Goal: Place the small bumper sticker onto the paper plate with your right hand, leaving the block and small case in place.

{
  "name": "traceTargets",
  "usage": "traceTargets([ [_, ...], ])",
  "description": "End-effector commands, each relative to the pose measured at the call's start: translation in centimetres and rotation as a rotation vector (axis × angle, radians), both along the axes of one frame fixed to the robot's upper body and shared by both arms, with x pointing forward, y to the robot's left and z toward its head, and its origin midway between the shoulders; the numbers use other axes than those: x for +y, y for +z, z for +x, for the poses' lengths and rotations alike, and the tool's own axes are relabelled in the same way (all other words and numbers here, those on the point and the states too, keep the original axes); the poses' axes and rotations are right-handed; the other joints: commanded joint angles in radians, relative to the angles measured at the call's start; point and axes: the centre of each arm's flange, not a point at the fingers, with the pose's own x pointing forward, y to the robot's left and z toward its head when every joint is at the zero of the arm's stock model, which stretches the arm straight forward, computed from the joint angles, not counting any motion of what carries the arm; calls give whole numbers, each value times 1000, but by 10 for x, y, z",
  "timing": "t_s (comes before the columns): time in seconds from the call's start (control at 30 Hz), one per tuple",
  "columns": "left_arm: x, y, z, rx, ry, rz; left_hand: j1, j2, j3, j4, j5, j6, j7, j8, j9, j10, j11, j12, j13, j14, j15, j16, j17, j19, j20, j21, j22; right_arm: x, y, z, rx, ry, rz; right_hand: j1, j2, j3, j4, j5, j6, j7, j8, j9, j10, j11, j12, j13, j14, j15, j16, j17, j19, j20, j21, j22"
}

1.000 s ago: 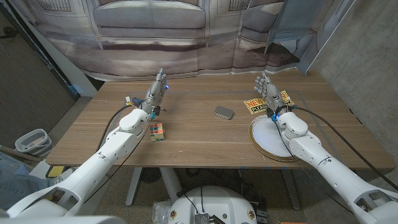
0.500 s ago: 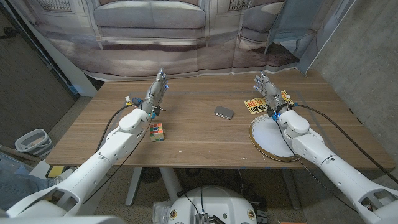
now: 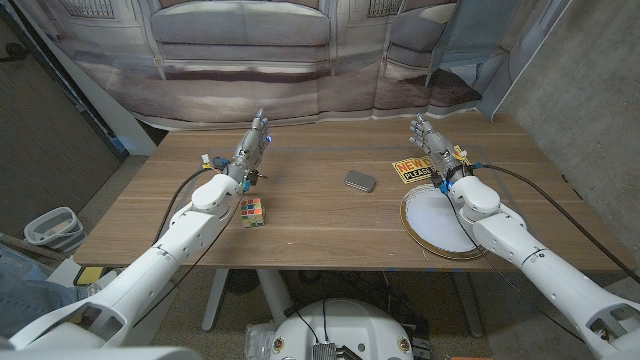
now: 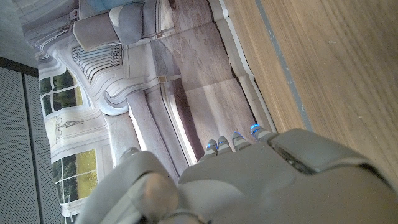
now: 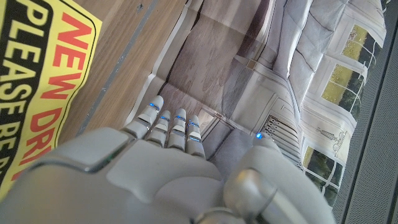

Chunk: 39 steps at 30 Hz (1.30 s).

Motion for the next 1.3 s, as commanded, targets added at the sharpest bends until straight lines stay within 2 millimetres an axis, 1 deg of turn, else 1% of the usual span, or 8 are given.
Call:
traceTargets([
  [0.03,0,0,-3,-5,-6,5,11,3,-7,-1,5,-46,0,4,3,-77,2,6,4,-97,3,5,6,-134,-17,6,4,-5,4,-8,-20,-58,-42,15,1,1,-9,6,8,-7,5,6,11,-1,8,2,7,-2,4,4,12,-53,-5,6],
  [0.33,-1,-1,-7,-10,-7,3,14,5,-8,-2,5,-46,0,4,3,-77,1,7,4,-98,3,5,6,-137,-16,6,4,-8,7,-16,-40,-102,-88,19,2,1,-12,6,13,-11,7,6,15,-5,9,2,9,-5,4,4,14,-52,-9,6],
  [0.6,2,-4,-15,-19,11,3,16,7,-9,-3,5,-45,4,5,3,-81,4,6,4,-98,5,5,6,-139,-15,6,4,-10,9,-19,-51,-134,-113,25,6,2,-15,7,18,-17,8,6,24,-6,12,2,14,-9,4,4,17,-52,-14,6],
  [0.73,3,-5,-15,-19,10,-4,17,8,-9,-3,5,-44,3,5,3,-80,7,7,4,-98,5,6,6,-139,-15,7,5,-9,11,-19,-51,-152,-134,26,7,2,-17,7,19,-18,9,7,24,-7,11,2,15,-8,4,4,17,-52,-17,6],
  [0.9,3,-7,-14,-20,9,-10,19,9,-10,-3,5,-44,3,5,3,-80,2,7,4,-98,5,6,6,-140,-14,7,5,-7,13,-18,-56,-171,-161,28,7,2,-18,7,20,-18,9,7,25,-7,11,3,15,-8,3,4,17,-53,-19,6],
  [1.03,2,-5,-14,-23,6,-6,19,10,-11,-3,5,-43,3,5,3,-80,4,7,4,-97,4,6,6,-140,-15,7,5,-6,17,-19,-64,-197,-190,30,8,2,-19,8,22,-19,9,7,28,-6,12,3,15,-7,3,4,18,-53,-21,6],
  [1.07,2,-5,-14,-23,9,-4,20,10,-11,-3,5,-44,2,5,3,-80,5,7,4,-98,4,6,6,-141,-14,7,5,-5,17,-19,-65,-202,-195,32,8,2,-20,8,22,-20,9,7,29,-11,12,3,15,-8,3,4,18,-53,-23,6],
  [1.3,1,-2,-13,-27,10,-8,21,11,-12,-4,5,-43,2,5,3,-79,5,8,4,-98,4,6,6,-142,-14,7,5,-8,18,-19,-66,-224,-209,37,9,3,-23,9,24,-22,9,7,30,-10,12,3,21,-12,4,4,26,-55,-24,6],
])
